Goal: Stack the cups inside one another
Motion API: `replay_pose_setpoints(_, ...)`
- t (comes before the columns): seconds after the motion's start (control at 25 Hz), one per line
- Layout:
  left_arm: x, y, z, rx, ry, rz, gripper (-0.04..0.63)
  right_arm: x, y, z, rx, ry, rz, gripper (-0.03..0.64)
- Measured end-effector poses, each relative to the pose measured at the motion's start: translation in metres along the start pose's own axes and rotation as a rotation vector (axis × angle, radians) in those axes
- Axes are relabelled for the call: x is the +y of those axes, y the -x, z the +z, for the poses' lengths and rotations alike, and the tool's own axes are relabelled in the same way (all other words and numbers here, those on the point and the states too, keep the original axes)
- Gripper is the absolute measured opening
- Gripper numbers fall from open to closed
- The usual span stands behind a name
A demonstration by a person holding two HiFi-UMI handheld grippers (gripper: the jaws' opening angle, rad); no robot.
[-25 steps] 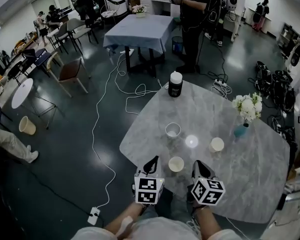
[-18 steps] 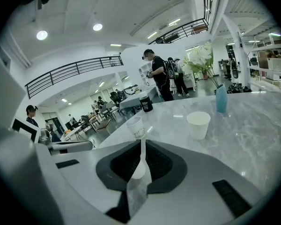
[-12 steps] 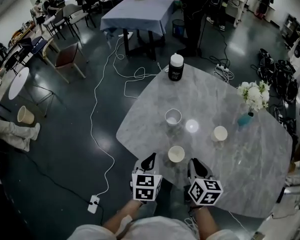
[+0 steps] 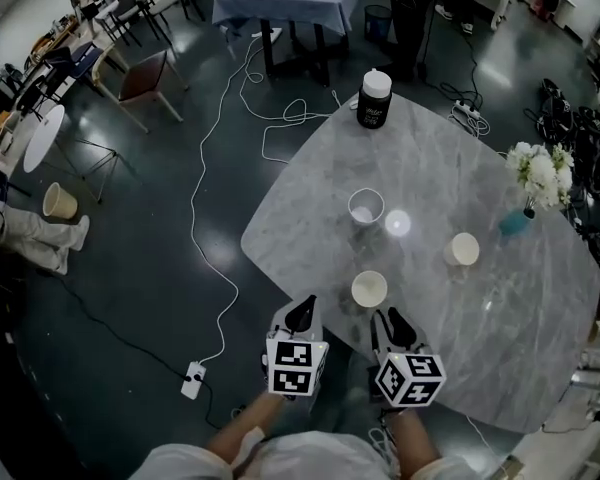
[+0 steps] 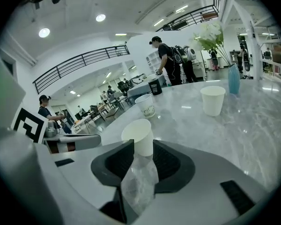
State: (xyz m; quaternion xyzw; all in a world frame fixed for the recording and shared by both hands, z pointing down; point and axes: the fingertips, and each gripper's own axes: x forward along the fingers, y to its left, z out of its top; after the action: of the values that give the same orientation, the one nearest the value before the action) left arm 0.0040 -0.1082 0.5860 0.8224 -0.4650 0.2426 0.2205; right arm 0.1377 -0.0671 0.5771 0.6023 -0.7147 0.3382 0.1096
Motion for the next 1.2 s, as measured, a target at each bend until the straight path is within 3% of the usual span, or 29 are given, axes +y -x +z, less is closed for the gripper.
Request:
replay_pose_setpoints(0.64,0.004,-0.011,-0.03,0.048,0.04,0.023,-0.005,0.004,-0.041,-0.023,0.092,0.135,0.044,0.193)
replay_pose_setpoints(1.2,0.01,-0.018,-0.047,0.074,0.078,0.049,-0.005,0.005,-0.066,-0.025,0.104,0.224,0.069,0.207)
